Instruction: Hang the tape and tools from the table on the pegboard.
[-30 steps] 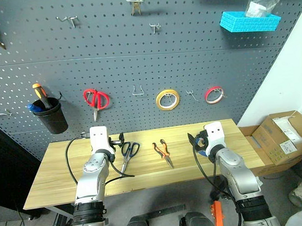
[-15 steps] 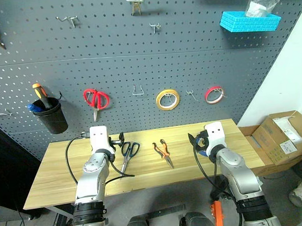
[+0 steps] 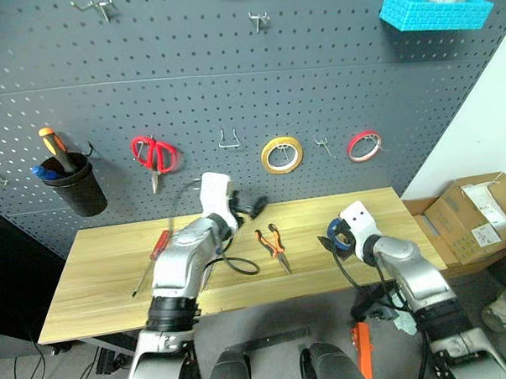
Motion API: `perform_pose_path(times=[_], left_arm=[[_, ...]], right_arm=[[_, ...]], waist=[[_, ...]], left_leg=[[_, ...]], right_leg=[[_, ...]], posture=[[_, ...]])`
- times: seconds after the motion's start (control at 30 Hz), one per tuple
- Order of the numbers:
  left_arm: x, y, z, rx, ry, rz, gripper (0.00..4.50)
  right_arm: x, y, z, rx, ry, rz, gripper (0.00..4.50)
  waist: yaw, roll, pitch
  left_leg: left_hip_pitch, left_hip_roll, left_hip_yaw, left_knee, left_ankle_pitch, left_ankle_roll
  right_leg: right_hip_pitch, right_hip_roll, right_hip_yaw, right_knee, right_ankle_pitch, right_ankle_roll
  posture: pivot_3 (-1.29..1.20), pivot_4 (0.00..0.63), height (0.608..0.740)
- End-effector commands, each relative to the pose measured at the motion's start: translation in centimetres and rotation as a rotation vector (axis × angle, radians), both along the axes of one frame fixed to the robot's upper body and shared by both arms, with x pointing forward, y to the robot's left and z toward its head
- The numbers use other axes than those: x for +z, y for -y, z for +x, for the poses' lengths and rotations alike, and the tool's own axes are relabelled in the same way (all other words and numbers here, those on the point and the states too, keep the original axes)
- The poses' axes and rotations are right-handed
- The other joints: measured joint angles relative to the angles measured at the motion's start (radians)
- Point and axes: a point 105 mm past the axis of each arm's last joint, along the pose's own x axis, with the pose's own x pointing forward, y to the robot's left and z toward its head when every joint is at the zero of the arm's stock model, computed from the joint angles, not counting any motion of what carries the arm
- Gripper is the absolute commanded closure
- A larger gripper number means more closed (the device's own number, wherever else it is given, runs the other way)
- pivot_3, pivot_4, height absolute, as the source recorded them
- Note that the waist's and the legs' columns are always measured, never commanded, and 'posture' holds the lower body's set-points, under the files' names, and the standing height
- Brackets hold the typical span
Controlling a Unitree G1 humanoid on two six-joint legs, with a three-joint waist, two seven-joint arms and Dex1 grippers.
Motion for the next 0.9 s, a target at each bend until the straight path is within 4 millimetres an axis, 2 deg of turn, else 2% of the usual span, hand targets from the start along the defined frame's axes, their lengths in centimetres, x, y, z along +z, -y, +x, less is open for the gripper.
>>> perform_pose_path(times=[0.03,0.23,0.33,0.5,0.7,0.8,0.9], left_arm=[[-0.8,2.6,-1.5,-0.131,-0.116,-0.072,0.01],[-3.4,4.4,-3.5,-0.201,-0.236,-0.086,0.01],[-4.4,4.9,-3.9,-0.202,-0.284,-0.1,0.01],[-4.9,5.4,-4.2,-0.219,-0.309,-0.105,0.01],[-4.9,5.8,-4.4,-0.232,-0.317,-0.105,0.01],[-4.8,5.9,-4.4,-0.234,-0.317,-0.108,0.0],[-4.6,6.1,-4.3,-0.238,-0.314,-0.112,0.0]], right_arm=[[0.3,1.3,1.2,0.022,0.01,-0.039,0.0],[-0.6,2.6,2.1,0.036,-0.055,-0.066,0.0],[-1.6,3.0,2.3,0.026,-0.11,-0.061,0.0],[-3.1,3.1,2.1,0.016,-0.193,-0.038,0.0],[-4.5,4.0,1.8,-0.048,-0.293,-0.016,0.0],[-4.6,4.4,1.7,-0.066,-0.317,-0.012,0.57],[-4.6,4.5,1.7,-0.059,-0.323,-0.019,1.55]], waist=[[-0.001,0.0,0.014],[-0.005,0.001,0.052],[-0.003,0.002,0.071],[-0.001,0.002,0.096],[-0.001,-0.001,0.107],[-0.001,-0.001,0.108],[-0.001,-0.001,0.109]], left_leg=[[0.0,0.0,0.0,-0.001,-0.002,0.003],[-0.001,0.001,-0.001,-0.003,-0.007,0.013],[-0.002,0.001,-0.001,-0.003,-0.009,0.015],[-0.006,-0.001,-0.001,0.001,-0.009,0.014],[-0.009,-0.001,-0.001,0.002,-0.009,0.014],[-0.009,-0.001,-0.002,0.002,-0.009,0.014],[-0.009,-0.001,-0.002,0.002,-0.009,0.014]], right_leg=[[0.0,0.0,0.0,0.001,-0.001,0.002],[-0.002,0.001,0.0,0.004,-0.007,0.009],[-0.002,0.001,0.0,0.003,-0.007,0.01],[-0.003,-0.001,0.0,0.003,-0.008,0.01],[-0.007,-0.002,0.0,0.004,-0.007,0.012],[-0.007,-0.002,0.0,0.004,-0.007,0.012],[-0.007,-0.001,0.0,0.004,-0.007,0.012]], posture=[[0.09,0.195,0.74],[0.08,0.246,0.74],[0.09,0.267,0.74],[0.1,0.283,0.74],[0.11,0.311,0.74],[0.11,0.311,0.74],[0.1,0.306,0.74]])
